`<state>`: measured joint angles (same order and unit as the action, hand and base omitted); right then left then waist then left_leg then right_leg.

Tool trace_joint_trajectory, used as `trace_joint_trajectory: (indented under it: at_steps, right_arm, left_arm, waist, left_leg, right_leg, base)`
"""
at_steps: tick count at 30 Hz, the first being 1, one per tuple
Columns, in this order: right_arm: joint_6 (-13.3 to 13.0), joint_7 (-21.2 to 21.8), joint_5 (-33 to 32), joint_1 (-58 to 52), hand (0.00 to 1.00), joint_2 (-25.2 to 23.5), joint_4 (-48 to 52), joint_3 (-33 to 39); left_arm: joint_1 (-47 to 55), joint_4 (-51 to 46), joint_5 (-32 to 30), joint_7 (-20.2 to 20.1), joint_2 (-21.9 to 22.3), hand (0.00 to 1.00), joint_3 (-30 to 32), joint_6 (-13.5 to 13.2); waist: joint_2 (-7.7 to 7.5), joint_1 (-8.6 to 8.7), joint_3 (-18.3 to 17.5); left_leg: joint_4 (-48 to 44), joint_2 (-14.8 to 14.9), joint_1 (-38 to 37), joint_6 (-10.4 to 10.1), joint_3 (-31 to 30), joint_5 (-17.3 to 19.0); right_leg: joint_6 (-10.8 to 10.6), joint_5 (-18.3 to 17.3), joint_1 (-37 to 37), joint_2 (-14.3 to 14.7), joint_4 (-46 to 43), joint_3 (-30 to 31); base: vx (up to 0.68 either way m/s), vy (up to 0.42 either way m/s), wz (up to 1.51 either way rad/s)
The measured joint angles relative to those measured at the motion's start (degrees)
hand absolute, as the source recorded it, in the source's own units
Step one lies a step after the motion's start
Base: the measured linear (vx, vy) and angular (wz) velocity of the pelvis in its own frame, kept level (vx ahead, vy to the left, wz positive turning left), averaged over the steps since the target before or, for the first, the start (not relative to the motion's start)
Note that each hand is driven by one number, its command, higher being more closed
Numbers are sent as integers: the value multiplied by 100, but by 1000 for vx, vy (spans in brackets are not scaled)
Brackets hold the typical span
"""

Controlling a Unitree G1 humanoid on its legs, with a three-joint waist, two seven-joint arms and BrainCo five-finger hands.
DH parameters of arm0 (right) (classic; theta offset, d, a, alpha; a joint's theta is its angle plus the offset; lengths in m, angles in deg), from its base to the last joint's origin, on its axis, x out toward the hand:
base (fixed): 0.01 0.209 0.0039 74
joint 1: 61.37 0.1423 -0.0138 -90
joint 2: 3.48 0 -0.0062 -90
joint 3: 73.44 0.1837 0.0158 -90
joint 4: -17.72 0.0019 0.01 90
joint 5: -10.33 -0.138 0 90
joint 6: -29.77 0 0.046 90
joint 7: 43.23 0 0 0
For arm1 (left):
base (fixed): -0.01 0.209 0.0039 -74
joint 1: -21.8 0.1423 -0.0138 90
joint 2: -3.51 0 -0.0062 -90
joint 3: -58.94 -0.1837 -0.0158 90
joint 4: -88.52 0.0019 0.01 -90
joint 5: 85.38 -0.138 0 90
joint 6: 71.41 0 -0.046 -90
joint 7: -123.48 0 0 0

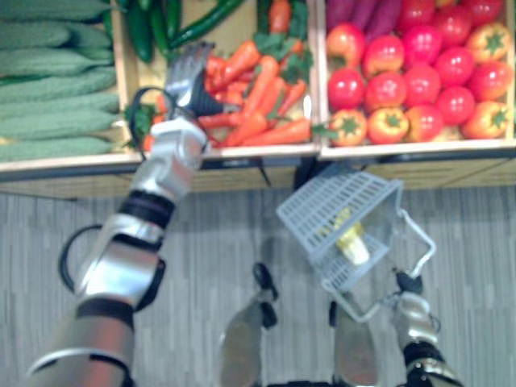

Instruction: Pick vegetable in the basket

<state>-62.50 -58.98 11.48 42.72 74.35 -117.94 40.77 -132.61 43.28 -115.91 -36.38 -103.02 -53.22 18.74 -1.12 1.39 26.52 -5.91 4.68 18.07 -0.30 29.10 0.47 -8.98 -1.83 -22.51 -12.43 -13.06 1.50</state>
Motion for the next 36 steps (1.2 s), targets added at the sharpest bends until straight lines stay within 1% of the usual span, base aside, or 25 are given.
trace_joint_trajectory:
  at_steps: [2, 3, 4, 6, 8, 9, 11, 14, 17, 20, 23, 25, 27, 30, 31, 32, 33, 36]
  right_arm:
    - [-43, -19, -1, 59, 100, 31, 7, -3]
    - [-50, -30, -7, 104, 100, 43, 6, -17]
    - [-57, -42, -7, 127, 100, 48, 6, -39]
    - [-92, -132, -17, 216, 100, 95, 6, -117]
    - [-108, -243, -103, 309, 100, 114, 11, -235]
    - [-124, -257, -124, 409, 100, 122, 32, -270]
    - [-160, -257, -168, 484, 100, 169, 33, -386]
    - [-182, -255, -290, 493, 100, 174, 91, -473]
    - [-173, -254, -388, 487, 100, 183, 73, -484]
    - [-181, -252, -455, 411, 100, 53, 33, -633]
    - [-209, -238, -488, 255, 100, -27, 224, -769]
    - [-217, -229, -554, 93, 100, -45, 285, -915]
    - [-239, -226, -606, -244, 100, -102, 539, -1025]
    - [-349, -227, -635, -599, 100, -148, 793, -1130]
    - [-354, -227, -635, -657, 100, -157, 864, -1130]
    - [-393, -227, -635, -803, 100, -156, 966, -1164]
    - [-435, -211, -634, -953, 100, -158, 1063, -1193]
    - [-511, -186, -626, -1179, 100, -152, 1173, -1224]
  left_arm:
    - [-128, 189, 0, 0, 86, 0, 3, 9]
    - [-177, 312, -31, -1, 131, 100, 3, 17]
    - [-201, 370, -88, -1, 144, 100, 6, 26]
    - [-406, 412, -230, 140, 167, 100, 53, 49]
    - [-604, 449, -298, 214, 166, 100, 196, 50]
    - [-722, 449, -449, 217, 126, 100, 287, 58]
    - [-859, 477, -568, 198, 121, 100, 374, 81]
    - [-969, 488, -678, 185, 125, 100, 454, 144]
    - [-974, 515, -822, 106, 135, 100, 437, 175]
    - [-953, 608, -888, -66, 136, 100, 435, 181]
    - [-910, 606, -941, -72, 134, 100, 436, 192]
    - [-756, 521, -1080, -19, 132, 100, 436, 264]
    - [-516, 2, -1091, 65, 60, 100, 446, 340]
    - [-177, -710, -1113, 443, -106, 100, 478, 478]
    - [-65, -894, -1122, 472, -139, 100, 509, 514]
    - [201, -1301, -1161, 581, -144, 100, 661, 568]
    - [512, -1638, -1335, 714, -143, 100, 778, 630]
    - [1081, -2069, -1494, 880, -145, 100, 1024, 675]
  waist:
    - [1, 5, 0]
    - [8, 7, 5]
    - [9, 11, 6]
    - [7, -5, 11]
    - [-27, -21, 74]
    - [-22, -29, 77]
    - [-24, -26, 78]
    - [-24, -17, 77]
    - [-24, 0, 77]
    - [-24, 3, 77]
    - [-24, 0, 77]
    - [-21, -2, 75]
    - [-15, -7, 72]
    - [-12, -27, 70]
    - [-7, -25, 67]
    - [-2, -28, 65]
    - [-2, -36, 64]
    - [1, -39, 48]
  left_leg:
    - [25, 6, 89, 12, 21, -22]
    - [98, 5, 119, 0, 32, -67]
    - [137, 6, 142, -4, 41, -93]
    - [281, 15, 300, -34, 85, -204]
    - [394, 14, 356, -21, 158, -285]
    - [406, 50, 444, -20, 210, -300]
    - [500, 57, 527, -22, 296, -364]
    - [659, 76, 563, -32, 360, -467]
    - [759, 97, 521, -73, 363, -537]
    - [849, 103, 456, -70, 413, -605]
    - [880, 109, 327, -71, 414, -638]
    - [895, 124, 151, -77, 345, -634]
    - [961, 167, -76, -112, 341, -595]
    - [955, 199, -347, -123, 351, -595]
    - [947, 201, -396, -127, 343, -592]
    - [942, 200, -508, -143, 328, -580]
    - [923, 201, -642, -148, 319, -576]
    - [863, 205, -896, -175, 323, -542]
  right_leg:
    - [5, 33, -120, 14, 3, 35]
    - [27, 82, -197, 16, 11, 51]
    - [33, 115, -241, 25, 13, 59]
    - [63, 236, -431, 63, 99, 77]
    - [70, 304, -542, 90, 152, 127]
    - [86, 408, -646, 145, 210, 206]
    - [90, 505, -747, 172, 322, 249]
    - [94, 586, -830, 241, 421, 360]
    - [93, 589, -830, 279, 416, 371]
    - [92, 591, -821, 304, 416, 398]
    - [90, 591, -697, 308, 419, 389]
    - [91, 591, -508, 320, 420, 350]
    - [91, 591, -244, 332, 419, 232]
    - [93, 589, 63, 340, 408, 122]
    - [94, 588, 121, 337, 407, 103]
    - [101, 581, 244, 331, 412, 41]
    - [125, 564, 397, 328, 413, 17]
    - [189, 514, 677, 325, 414, -40]
  base:
    - [53, -14, -8]
    - [59, -11, -9]
    - [58, -9, -8]
    - [40, -8, -2]
    - [27, -11, -13]
    - [14, -12, -22]
    - [14, -14, -21]
    - [21, -23, -13]
    - [32, -34, -2]
    - [40, -25, -7]
    - [61, -15, -1]
    - [78, -11, 4]
    - [86, -9, 15]
    - [105, 1, 15]
    - [119, 6, 9]
    - [141, 5, 9]
    - [119, 4, 7]
    - [100, -16, 1]
